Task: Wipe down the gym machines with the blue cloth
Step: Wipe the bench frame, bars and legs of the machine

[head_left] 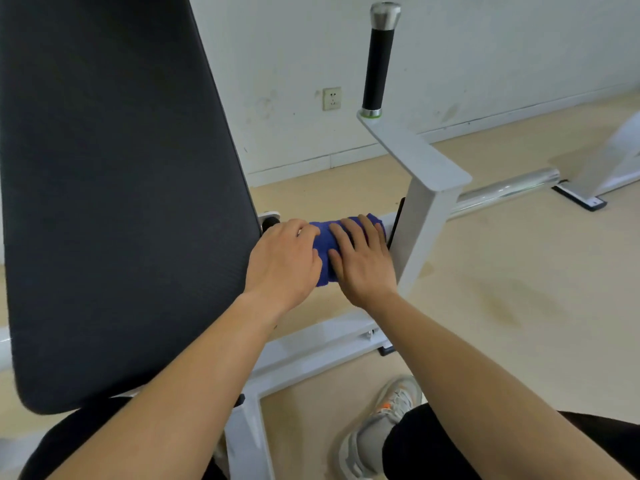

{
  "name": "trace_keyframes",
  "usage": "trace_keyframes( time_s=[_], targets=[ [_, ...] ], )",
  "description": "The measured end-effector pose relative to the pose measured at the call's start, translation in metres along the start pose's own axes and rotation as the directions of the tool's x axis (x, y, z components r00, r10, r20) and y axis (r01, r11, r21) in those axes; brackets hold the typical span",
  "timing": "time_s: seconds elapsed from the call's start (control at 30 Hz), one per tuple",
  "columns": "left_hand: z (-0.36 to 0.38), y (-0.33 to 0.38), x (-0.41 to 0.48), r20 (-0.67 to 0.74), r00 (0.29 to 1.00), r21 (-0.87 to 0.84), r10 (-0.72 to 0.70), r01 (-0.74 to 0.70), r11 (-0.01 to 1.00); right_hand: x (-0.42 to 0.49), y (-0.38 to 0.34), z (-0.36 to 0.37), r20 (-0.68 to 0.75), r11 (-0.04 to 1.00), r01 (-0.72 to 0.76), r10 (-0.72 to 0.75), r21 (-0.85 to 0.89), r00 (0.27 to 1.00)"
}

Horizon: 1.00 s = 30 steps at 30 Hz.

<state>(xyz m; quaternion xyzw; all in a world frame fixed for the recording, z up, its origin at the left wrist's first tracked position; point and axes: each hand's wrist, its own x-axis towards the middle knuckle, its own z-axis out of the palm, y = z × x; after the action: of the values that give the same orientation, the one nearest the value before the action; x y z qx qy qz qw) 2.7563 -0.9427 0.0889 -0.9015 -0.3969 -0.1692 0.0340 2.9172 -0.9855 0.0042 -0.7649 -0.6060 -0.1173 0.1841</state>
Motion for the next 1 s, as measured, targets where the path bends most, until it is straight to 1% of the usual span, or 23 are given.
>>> trace_keyframes(
  time_s=[0.1,0.13,0.27,0.33,0.43,0.5,0.57,0.6,0.67,0.73,0.8,0.83,0.9,0.93,1.0],
  targets=[
    [0.010,0.016,0.006,-0.008,1.000,-0.002,0.003,-0.003,1.000,0.001,0.005,0.003,-0.063,0.998,0.001,0.003,0.059,0.998],
    [0.015,0.021,0.009,-0.004,1.000,-0.018,-0.007,0.007,1.000,0.011,0.006,0.000,-0.058,0.997,0.008,-0.004,0.073,0.998],
    [0.036,0.029,0.024,0.063,0.992,-0.081,-0.110,0.114,0.990,0.051,0.016,-0.006,0.101,0.999,0.042,-0.044,0.024,0.994],
    [0.042,0.027,0.030,0.090,0.985,-0.106,-0.149,0.159,0.982,0.047,0.017,-0.002,0.122,0.998,0.070,-0.070,0.003,0.990],
    [0.045,0.025,0.030,0.081,0.987,-0.112,-0.141,0.149,0.982,0.024,0.015,-0.004,0.031,0.995,0.032,-0.035,0.099,0.999],
    [0.044,0.026,0.024,0.053,0.987,-0.116,-0.151,0.156,0.981,0.013,0.015,-0.008,-0.055,0.992,0.060,-0.054,0.115,0.997],
    [0.041,0.026,0.019,0.038,0.988,-0.060,-0.153,0.155,0.986,0.008,0.015,-0.011,-0.105,0.992,0.056,-0.044,0.115,0.993],
    [0.041,0.026,0.016,0.035,0.989,-0.025,-0.143,0.144,0.989,0.007,0.014,-0.015,-0.106,0.993,0.024,-0.011,0.118,0.994],
    [0.039,0.027,0.016,0.042,0.992,0.012,-0.116,0.115,0.993,0.005,0.010,-0.021,-0.056,0.989,-0.067,0.075,0.133,0.996],
    [0.034,0.032,0.017,0.057,0.992,0.040,-0.110,0.107,0.993,0.006,0.006,-0.030,0.046,0.976,-0.145,0.140,0.161,0.989],
    [0.029,0.036,0.018,0.074,0.992,0.059,-0.107,0.103,0.993,0.011,0.005,-0.041,0.146,0.943,-0.250,0.222,0.219,0.964],
    [0.027,0.038,0.016,0.088,0.991,0.045,-0.103,0.100,0.994,0.013,0.004,-0.046,0.186,0.942,-0.272,0.237,0.197,0.954],
    [0.023,0.039,0.010,0.104,0.988,-0.047,-0.110,0.115,0.992,0.011,-0.001,-0.054,0.221,0.981,-0.187,0.171,0.056,0.960],
    [0.020,0.039,0.006,0.097,0.988,-0.095,-0.119,0.128,0.987,0.007,-0.004,-0.058,0.220,0.987,-0.155,0.142,0.046,0.965],
    [0.012,0.038,0.000,0.066,0.988,-0.176,-0.141,0.150,0.973,-0.001,-0.009,-0.069,0.191,0.982,-0.146,0.121,0.120,0.974]
  ],
)
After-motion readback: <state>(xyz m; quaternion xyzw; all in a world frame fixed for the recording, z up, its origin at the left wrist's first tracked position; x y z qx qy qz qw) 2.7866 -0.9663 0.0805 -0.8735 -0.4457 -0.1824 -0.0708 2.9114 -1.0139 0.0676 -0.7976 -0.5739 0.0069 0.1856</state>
